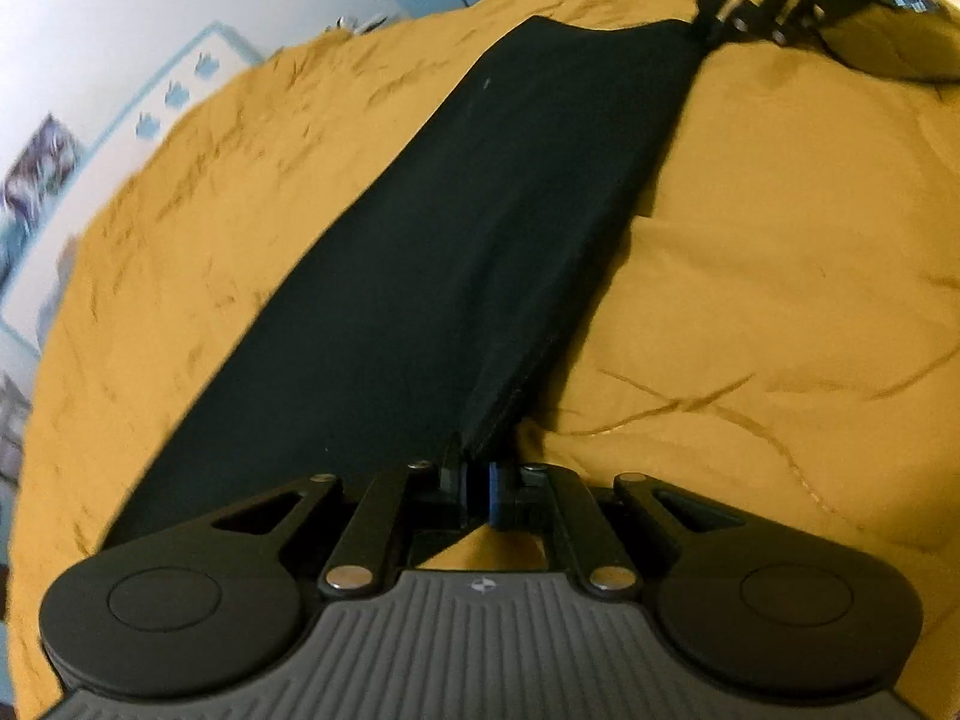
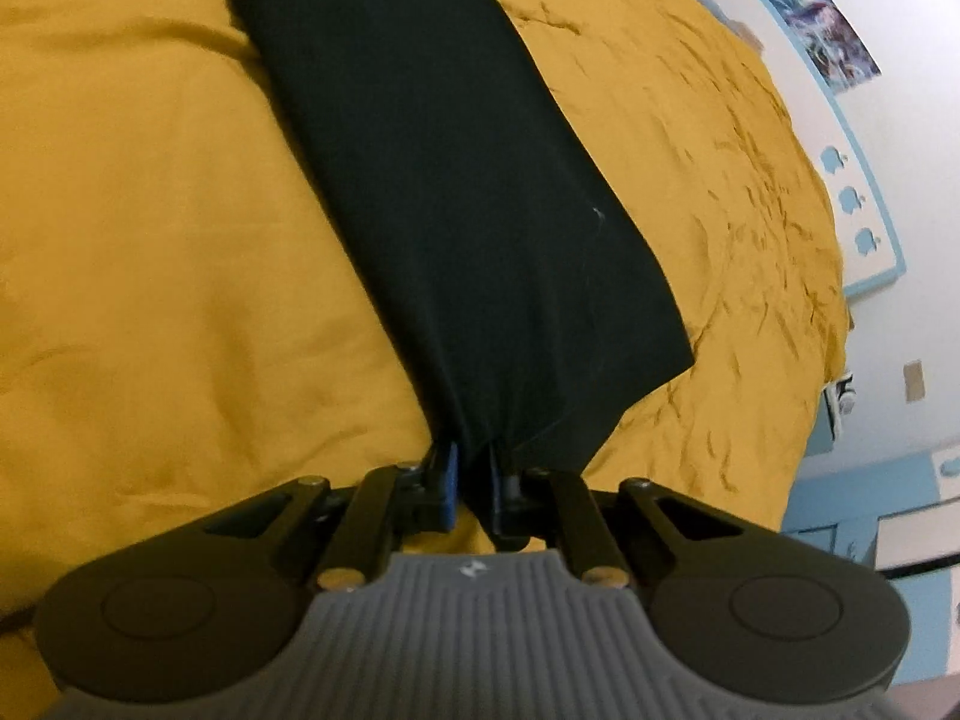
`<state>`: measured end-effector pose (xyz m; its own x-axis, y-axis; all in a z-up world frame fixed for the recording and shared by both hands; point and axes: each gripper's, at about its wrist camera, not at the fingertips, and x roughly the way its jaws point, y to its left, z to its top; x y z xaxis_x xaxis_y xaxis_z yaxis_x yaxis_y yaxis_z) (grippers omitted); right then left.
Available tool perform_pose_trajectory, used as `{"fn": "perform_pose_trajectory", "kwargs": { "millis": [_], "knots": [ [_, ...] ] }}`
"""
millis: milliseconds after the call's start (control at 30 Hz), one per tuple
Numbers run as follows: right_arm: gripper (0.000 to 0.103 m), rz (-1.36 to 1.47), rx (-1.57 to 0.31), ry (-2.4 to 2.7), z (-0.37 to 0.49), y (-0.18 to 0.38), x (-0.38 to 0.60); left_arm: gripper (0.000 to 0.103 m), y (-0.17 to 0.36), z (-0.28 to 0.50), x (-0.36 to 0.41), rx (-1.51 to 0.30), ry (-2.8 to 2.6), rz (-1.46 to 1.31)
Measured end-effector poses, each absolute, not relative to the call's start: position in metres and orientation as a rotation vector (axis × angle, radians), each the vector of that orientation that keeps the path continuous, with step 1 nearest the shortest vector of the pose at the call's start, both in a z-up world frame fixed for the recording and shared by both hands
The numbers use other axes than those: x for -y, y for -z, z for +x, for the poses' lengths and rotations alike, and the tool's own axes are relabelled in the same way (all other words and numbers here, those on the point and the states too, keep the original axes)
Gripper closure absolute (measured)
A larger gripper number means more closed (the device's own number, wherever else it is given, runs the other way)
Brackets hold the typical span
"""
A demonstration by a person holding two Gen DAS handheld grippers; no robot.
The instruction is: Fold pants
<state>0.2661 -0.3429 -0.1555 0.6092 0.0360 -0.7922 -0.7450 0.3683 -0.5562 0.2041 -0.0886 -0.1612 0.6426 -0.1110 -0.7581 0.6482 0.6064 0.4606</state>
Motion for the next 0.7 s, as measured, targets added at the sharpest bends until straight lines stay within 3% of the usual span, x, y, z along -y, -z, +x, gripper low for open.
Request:
{"fn": "perform_pose_trajectory", "kwargs": {
  "millis": [133, 233, 300, 333, 467, 700],
  "knots": [
    [0.092, -1.053, -0.795, -0.547, 0.265, 0.15, 0.339, 0.088, 0.144, 0.216, 0.078, -0.827, 0.498, 0.656],
    [0.08, -0.944, -0.826, -0.517, 0.273, 0.137, 0.348, 0.071, 0.128, 0.223, 0.062, -0.862, 0.505, 0.52],
    [0.067, -0.853, -0.838, -0.492, 0.275, 0.126, 0.355, 0.066, 0.119, 0.223, 0.047, -0.878, 0.505, 0.41],
    [0.065, -0.798, -0.84, -0.482, 0.276, 0.119, 0.359, 0.063, 0.115, 0.225, 0.039, -0.883, 0.498, 0.361],
    [0.06, -0.551, -0.818, -0.443, 0.279, 0.094, 0.37, 0.062, 0.101, 0.223, 0.004, -0.872, 0.43, 0.207],
    [0.06, -0.287, -0.794, -0.452, 0.292, 0.088, 0.334, 0.062, 0.083, 0.222, -0.079, -0.831, 0.189, 0.12]
  ]
}}
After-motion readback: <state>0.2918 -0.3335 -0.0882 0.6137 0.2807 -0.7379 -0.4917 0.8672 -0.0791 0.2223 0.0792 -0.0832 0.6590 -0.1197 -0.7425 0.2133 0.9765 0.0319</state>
